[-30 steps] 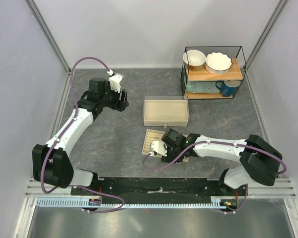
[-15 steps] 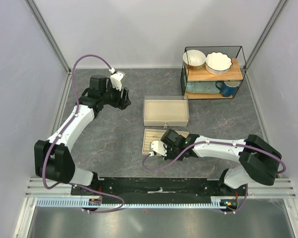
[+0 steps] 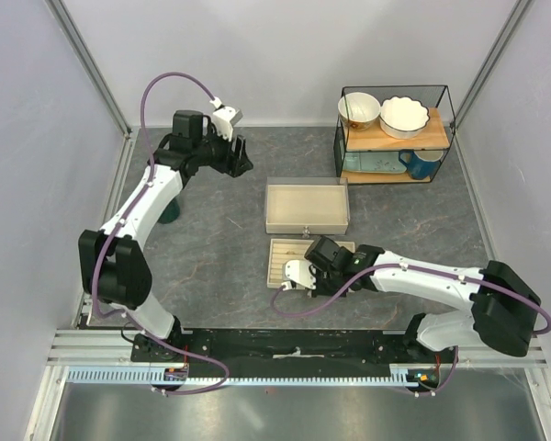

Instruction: Organize the mixed jewelry

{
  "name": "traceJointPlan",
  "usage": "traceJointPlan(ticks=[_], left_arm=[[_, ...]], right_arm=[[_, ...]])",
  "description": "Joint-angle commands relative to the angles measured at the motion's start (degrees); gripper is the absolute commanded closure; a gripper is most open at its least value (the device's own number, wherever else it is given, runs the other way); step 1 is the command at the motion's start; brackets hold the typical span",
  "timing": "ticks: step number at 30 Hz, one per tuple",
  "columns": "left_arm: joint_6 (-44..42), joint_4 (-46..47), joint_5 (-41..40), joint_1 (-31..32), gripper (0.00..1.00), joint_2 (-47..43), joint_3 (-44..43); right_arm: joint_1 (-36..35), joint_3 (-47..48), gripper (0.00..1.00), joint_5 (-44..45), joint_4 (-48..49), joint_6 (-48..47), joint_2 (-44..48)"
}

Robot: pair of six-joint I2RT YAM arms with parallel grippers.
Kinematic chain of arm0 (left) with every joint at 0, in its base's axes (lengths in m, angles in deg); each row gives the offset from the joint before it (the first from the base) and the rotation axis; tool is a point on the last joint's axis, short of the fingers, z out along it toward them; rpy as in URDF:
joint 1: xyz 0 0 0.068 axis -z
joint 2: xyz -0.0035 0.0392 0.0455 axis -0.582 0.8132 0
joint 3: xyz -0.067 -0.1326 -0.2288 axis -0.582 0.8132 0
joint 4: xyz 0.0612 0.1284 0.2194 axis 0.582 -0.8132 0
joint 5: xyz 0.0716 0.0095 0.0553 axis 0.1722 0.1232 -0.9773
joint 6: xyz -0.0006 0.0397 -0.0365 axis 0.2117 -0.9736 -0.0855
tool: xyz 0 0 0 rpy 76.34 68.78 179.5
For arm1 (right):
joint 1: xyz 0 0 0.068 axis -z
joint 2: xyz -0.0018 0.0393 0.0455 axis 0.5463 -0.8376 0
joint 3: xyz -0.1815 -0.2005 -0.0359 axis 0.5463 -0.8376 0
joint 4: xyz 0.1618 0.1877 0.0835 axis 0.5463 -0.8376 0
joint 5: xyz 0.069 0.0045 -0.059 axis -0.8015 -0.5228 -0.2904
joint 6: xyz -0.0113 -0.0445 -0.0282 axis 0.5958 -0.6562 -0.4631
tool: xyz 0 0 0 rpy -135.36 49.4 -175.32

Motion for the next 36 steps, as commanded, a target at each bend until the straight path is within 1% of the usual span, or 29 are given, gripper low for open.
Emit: traceJointPlan(ticks=[1, 6, 12, 16, 19, 25, 36], left_arm=[[0.4, -1.4, 4.1, 0.0, 0.32, 3.2, -7.2], [0.5, -3.2, 5.5, 0.3, 0.32, 8.0, -14.4], [-0.4, -6.3, 8.5, 0.6, 0.32, 13.2, -22.7], [-2.7, -10.6, 9.4, 1.3, 0.32, 18.6, -29.1], [-4.4, -13.5, 8.8, 2.2, 0.31, 20.8, -33.8], [-6.3, -16.7, 8.8, 3.8, 0.31, 26.3, -39.3], [-7.3, -17.0, 8.6, 7.2, 0.30, 31.5, -43.1]], right_arm=[[-0.2, 4.2, 1.00, -2.7, -1.9, -1.6, 3.4], [-0.8, 6.0, 1.00, -3.5, -3.4, -2.6, 4.1], [-1.1, 7.5, 1.00, -2.1, -3.4, -3.9, 4.4], [-1.1, 8.0, 1.00, -1.0, -2.4, -4.4, 3.9], [-1.2, 8.3, 1.00, 0.4, -1.8, -4.8, 3.6], [-1.1, 8.9, 1.00, 3.1, -0.7, -5.1, 2.4], [-0.6, 8.3, 1.00, 5.3, 1.3, -6.2, 1.1]])
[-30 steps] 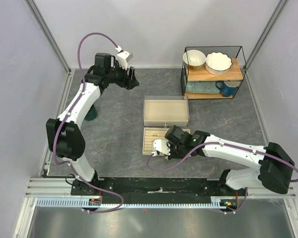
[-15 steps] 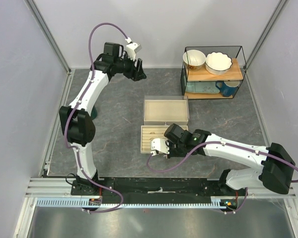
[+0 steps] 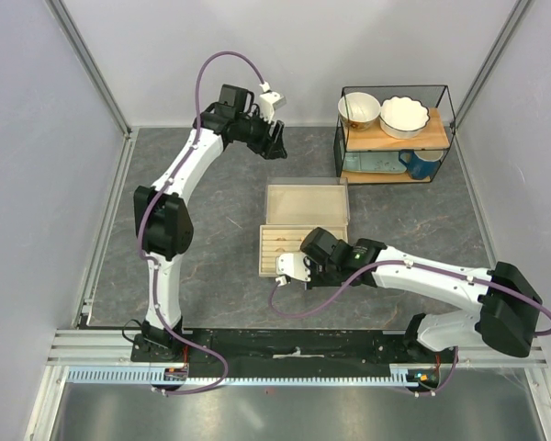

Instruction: Organize the mixed jewelry

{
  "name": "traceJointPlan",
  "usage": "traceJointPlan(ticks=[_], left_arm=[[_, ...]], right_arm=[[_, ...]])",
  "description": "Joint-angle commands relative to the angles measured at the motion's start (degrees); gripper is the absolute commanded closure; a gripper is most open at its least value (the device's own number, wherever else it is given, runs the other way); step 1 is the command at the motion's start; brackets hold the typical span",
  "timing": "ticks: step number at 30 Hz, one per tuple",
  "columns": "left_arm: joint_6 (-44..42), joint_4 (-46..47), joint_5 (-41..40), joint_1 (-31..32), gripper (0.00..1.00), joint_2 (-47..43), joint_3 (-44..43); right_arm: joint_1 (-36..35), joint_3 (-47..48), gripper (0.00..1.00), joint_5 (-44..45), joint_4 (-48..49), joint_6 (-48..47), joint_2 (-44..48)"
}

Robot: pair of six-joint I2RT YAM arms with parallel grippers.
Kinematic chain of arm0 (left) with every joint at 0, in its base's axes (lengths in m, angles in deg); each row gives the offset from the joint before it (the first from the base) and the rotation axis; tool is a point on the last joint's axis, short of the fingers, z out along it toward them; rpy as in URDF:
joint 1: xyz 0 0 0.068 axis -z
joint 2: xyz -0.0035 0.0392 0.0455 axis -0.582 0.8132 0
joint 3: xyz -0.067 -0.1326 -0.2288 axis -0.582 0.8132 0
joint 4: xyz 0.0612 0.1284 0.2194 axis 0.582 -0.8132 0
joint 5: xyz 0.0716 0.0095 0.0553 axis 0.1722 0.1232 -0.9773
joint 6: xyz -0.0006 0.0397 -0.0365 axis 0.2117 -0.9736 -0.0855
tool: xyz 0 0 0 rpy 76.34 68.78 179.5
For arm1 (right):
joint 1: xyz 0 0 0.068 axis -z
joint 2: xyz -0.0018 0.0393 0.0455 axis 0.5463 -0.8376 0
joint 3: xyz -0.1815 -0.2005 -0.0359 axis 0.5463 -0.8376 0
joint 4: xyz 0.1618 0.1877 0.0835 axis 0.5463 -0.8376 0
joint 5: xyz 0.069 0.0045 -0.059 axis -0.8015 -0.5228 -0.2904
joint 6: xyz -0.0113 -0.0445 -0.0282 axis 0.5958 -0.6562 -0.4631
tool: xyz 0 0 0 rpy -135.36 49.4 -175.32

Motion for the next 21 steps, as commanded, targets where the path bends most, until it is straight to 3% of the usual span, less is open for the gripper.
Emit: traceJointPlan(ticks=[1, 21], left_arm=[[-1.9, -0.2, 1.6, 1.0, 0.31, 1.5, -4.6], [-4.3, -0.4, 2.0, 2.7, 0.31, 5.4, -8.1]], right_arm=[[0.9, 2.1, 1.00, 2.0, 3.0, -1.3, -0.3], [5.6, 5.1, 1.00, -1.9, 1.6, -3.5, -2.8]])
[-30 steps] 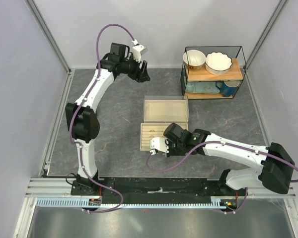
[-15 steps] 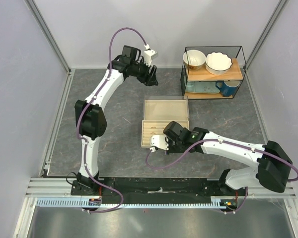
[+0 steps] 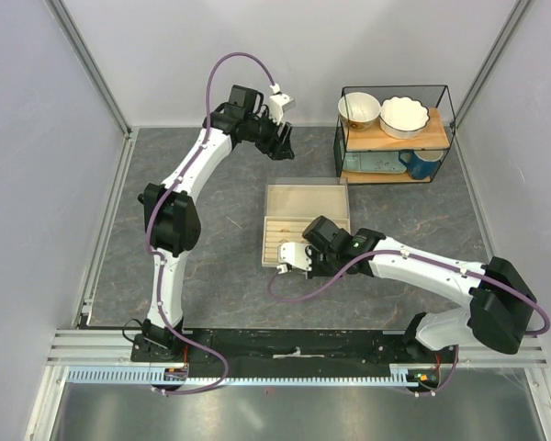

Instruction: Organize the mixed jewelry

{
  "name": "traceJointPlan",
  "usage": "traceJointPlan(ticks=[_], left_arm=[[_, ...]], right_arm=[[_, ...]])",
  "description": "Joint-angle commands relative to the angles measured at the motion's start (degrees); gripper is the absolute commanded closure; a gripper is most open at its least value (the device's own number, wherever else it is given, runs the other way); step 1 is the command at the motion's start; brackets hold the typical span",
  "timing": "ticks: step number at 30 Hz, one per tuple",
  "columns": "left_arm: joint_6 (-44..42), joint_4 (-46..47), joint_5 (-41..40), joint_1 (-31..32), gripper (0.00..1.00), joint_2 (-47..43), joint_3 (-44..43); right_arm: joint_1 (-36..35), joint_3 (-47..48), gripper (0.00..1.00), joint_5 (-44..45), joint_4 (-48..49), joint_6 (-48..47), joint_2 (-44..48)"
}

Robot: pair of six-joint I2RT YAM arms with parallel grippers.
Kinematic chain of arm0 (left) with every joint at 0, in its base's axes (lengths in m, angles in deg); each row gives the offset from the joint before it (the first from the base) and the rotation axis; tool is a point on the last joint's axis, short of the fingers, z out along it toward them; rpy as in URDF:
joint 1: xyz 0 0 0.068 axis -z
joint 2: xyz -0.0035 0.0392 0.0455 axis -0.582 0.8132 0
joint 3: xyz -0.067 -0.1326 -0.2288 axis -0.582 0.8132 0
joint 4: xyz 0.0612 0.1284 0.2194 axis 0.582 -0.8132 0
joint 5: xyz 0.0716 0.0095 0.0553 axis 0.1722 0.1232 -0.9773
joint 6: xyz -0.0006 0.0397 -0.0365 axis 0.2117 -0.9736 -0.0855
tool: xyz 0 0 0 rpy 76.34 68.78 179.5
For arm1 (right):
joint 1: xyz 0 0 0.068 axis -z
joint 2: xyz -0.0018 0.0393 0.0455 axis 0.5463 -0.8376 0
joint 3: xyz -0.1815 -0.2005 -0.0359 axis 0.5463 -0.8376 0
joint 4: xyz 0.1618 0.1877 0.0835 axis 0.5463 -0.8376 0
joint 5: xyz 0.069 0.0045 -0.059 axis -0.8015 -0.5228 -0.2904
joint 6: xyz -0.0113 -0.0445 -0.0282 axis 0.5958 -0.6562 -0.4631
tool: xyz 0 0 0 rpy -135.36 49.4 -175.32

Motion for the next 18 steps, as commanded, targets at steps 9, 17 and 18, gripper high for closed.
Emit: traceJointPlan(ticks=[9, 17, 18], left_arm=[[-2.7, 0.1, 1.5, 1.4, 0.31, 1.6, -3.9], [-2.9, 0.1, 0.9, 1.6, 0.31, 2.0, -3.8], [-2.9, 0.1, 0.8, 1.6, 0.31, 2.1, -3.8]], right_arm=[[1.6, 3.1, 1.00, -2.3, 1.6, -1.2, -0.2], [2.1, 2.1, 1.00, -3.1, 1.8, -1.3, 0.0], [2.1, 2.0, 1.00, -3.1, 1.9, -1.4, 0.1]])
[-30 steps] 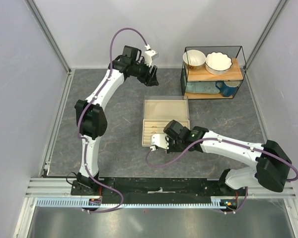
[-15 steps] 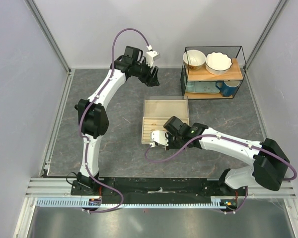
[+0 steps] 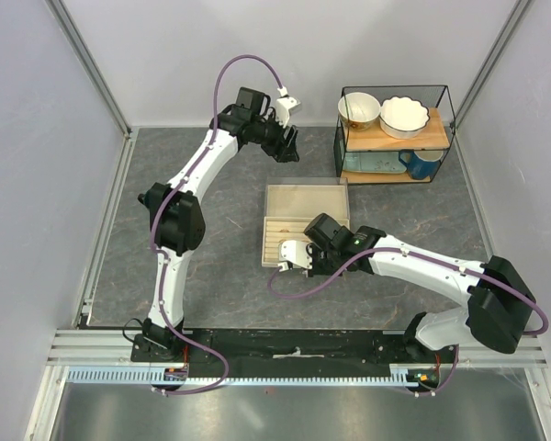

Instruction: Organize the mixed jewelry

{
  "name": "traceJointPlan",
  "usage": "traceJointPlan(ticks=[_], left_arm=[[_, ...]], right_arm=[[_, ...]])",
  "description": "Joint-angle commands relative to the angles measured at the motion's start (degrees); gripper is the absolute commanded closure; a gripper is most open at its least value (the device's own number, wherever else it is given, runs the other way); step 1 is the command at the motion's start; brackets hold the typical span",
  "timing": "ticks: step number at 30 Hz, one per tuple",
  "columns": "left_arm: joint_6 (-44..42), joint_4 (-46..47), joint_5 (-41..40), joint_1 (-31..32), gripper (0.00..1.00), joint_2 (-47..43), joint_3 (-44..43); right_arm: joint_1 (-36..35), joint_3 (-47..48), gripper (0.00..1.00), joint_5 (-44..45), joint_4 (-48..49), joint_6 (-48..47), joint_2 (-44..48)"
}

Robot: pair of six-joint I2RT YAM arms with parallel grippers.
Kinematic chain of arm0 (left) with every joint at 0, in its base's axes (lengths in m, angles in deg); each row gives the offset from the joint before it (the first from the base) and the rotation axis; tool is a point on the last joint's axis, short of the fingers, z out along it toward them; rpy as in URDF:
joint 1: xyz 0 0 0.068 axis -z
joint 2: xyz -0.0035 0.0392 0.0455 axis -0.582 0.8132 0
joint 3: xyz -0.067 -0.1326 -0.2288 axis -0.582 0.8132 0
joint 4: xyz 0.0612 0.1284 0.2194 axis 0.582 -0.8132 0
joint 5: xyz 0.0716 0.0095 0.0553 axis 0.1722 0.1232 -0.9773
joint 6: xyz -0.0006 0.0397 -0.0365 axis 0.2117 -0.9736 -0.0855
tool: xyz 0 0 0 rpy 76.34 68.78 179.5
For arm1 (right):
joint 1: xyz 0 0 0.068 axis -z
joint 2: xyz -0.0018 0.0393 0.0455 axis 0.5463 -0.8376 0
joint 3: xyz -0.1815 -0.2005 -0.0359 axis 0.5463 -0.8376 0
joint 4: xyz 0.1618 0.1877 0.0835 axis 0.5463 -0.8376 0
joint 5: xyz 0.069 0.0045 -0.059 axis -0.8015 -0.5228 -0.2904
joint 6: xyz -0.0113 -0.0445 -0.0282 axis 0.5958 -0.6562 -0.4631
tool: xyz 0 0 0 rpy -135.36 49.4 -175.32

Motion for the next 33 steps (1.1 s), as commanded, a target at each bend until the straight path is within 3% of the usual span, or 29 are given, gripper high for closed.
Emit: traceJointPlan(ticks=[1, 33], left_arm=[[-1.7, 0.0, 0.8, 0.1, 0.31, 0.3, -2.0], [-2.8, -0.9, 0.9, 0.6, 0.31, 0.7, -1.3]], right_arm=[[0.3, 1.5, 1.00, -0.8, 2.0, -0.5, 0.8], [0.6, 0.7, 1.00, -1.3, 1.1, -2.0, 1.9]])
